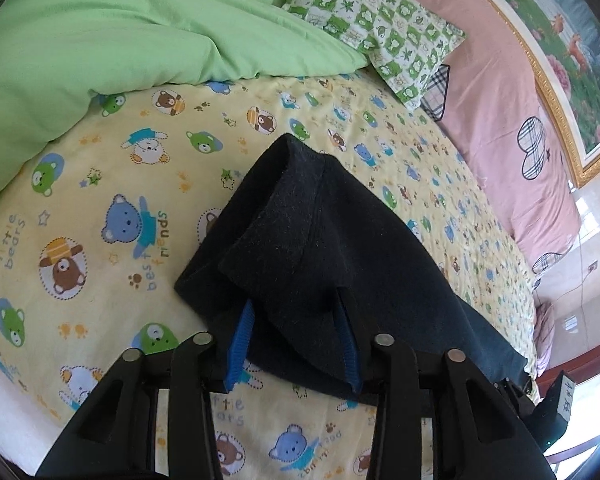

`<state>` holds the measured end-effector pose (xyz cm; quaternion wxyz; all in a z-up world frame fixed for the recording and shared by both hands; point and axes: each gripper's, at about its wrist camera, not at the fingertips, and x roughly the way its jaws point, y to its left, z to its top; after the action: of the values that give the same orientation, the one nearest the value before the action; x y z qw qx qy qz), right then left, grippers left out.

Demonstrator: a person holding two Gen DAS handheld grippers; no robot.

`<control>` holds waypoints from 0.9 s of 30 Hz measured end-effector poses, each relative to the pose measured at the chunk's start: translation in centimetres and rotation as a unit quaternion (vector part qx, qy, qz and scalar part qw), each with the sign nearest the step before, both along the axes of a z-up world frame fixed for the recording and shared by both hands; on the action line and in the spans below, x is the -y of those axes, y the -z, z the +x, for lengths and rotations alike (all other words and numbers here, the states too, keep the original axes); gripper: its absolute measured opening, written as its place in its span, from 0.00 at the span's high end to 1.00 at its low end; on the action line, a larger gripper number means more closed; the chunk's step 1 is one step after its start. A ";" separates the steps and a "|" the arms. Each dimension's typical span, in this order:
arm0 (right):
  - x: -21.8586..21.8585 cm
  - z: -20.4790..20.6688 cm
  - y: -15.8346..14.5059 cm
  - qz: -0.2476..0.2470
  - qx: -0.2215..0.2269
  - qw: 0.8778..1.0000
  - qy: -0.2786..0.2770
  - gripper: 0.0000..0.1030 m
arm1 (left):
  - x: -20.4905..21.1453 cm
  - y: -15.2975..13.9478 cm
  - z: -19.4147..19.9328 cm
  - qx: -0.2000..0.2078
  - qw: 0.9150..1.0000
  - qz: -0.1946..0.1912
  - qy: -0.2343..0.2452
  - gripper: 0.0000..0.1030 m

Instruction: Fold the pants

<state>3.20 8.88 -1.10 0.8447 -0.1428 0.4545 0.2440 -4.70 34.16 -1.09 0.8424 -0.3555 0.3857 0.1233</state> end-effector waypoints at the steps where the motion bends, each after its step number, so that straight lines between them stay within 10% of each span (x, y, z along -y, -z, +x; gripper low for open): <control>1: -0.1 0.0 0.2 -0.008 0.001 1.000 -0.003 0.42 | 0.1 0.2 0.4 -0.005 1.000 0.005 0.003 0.81; 5: 0.3 0.3 -0.2 0.006 0.004 1.000 -0.004 0.86 | 1.0 -0.9 -0.3 0.013 1.000 0.025 0.008 0.90; 18: 0.4 0.0 -1.2 0.044 -0.048 0.998 -0.022 0.75 | 1.8 -0.4 -2.9 -0.005 0.997 0.075 0.017 0.81; 22: 0.4 0.1 -2.6 0.080 -0.052 0.995 -0.032 0.71 | 1.6 -1.2 -4.1 -0.014 0.995 0.099 -0.012 0.56; 27: 1.2 2.9 -4.5 0.121 -0.048 0.991 -0.011 0.71 | 0.2 -0.7 -5.4 -0.010 0.997 0.061 -0.037 0.48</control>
<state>6.14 7.72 3.38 0.8301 -0.0332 0.4601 0.3133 -10.09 33.95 -0.37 0.8531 -0.3167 0.3728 0.1814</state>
